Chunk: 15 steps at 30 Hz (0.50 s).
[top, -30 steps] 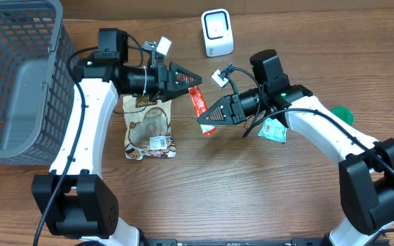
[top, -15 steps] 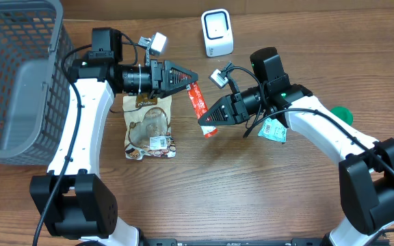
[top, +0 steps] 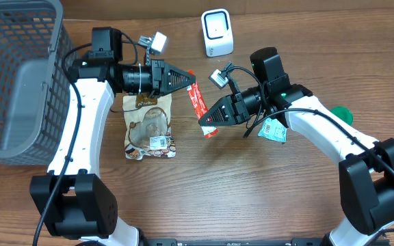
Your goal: Scan the item barcode
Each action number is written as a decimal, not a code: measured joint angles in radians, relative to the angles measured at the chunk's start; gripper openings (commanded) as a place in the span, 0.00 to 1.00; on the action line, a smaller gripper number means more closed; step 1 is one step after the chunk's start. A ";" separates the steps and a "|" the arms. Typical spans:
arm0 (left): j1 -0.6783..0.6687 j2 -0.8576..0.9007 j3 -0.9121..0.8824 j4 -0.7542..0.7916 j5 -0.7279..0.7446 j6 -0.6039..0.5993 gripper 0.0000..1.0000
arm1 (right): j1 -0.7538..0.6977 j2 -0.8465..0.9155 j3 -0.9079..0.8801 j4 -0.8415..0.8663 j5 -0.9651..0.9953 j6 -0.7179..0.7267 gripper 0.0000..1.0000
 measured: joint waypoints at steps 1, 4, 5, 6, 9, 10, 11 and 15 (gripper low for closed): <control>0.000 0.000 0.000 0.006 -0.001 -0.001 0.09 | 0.000 0.000 0.000 0.000 0.000 0.001 0.04; 0.000 0.000 0.000 0.027 -0.003 -0.002 0.04 | 0.000 0.000 0.000 0.000 0.001 0.001 0.04; 0.000 0.000 0.000 0.035 -0.003 0.000 0.04 | 0.000 0.000 0.000 0.000 0.002 0.000 0.04; 0.000 0.000 0.000 0.043 -0.003 0.001 0.04 | 0.000 0.000 0.000 0.000 0.003 0.000 0.04; 0.000 0.000 0.000 0.059 -0.005 0.002 0.04 | 0.000 0.000 0.000 0.000 0.004 0.000 0.04; 0.001 0.000 0.000 0.062 -0.007 0.002 0.04 | 0.000 0.000 0.000 -0.002 0.004 0.000 0.04; 0.002 0.000 0.000 0.067 -0.012 0.002 0.04 | 0.000 0.000 0.000 -0.004 0.004 0.000 0.04; 0.014 0.000 0.000 0.088 -0.050 0.003 0.04 | 0.000 0.000 0.000 -0.008 0.006 0.000 0.04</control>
